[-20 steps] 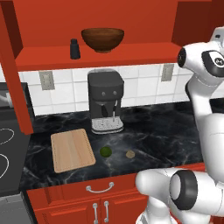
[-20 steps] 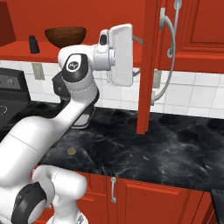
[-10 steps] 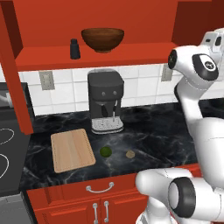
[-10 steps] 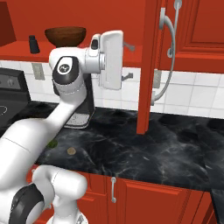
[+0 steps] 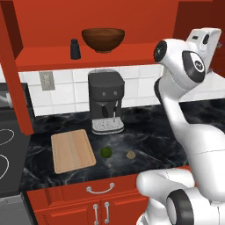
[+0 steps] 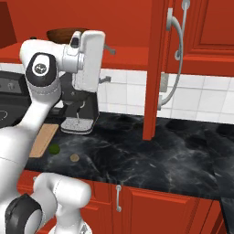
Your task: Open the cabinet. Place the bowl and condiment on the counter. Then place the lime and garlic on the cutting board.
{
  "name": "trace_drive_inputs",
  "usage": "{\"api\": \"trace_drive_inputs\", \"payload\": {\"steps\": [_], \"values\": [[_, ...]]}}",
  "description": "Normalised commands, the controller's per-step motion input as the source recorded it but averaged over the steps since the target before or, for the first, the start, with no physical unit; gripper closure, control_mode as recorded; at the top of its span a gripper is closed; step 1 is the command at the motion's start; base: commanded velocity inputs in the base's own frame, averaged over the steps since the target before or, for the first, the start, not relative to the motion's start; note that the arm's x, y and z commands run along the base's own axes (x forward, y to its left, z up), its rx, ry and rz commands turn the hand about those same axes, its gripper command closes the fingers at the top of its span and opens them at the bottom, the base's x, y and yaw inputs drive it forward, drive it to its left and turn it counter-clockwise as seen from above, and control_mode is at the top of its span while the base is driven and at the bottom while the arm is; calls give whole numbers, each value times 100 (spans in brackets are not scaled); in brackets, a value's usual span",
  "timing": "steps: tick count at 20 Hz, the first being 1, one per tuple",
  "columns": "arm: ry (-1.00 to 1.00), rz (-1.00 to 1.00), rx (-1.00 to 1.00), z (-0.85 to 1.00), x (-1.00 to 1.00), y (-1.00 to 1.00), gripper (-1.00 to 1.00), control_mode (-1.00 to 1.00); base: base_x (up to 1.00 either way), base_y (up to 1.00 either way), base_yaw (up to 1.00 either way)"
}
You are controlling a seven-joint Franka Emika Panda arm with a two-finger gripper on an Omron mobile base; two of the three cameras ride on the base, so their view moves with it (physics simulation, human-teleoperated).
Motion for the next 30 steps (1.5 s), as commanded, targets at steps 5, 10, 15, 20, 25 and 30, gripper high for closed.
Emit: {"api": "trace_drive_inputs", "payload": {"steps": [5, 10, 15, 20, 25, 30], "values": [[-3, 17, 26, 12, 0, 44, -100, -100, 0, 0, 0], [-2, 21, 30, 1, -3, 38, -100, -100, 0, 0, 0], [-4, 22, 30, 1, -17, 40, -100, -100, 0, 0, 0], [-4, 28, 25, 0, -27, 32, -100, -100, 0, 0, 0], [-12, 30, 14, -2, -29, 29, -100, -100, 0, 0, 0], [-10, 8, 11, 0, -29, 39, -100, -100, 0, 0, 0]]}}
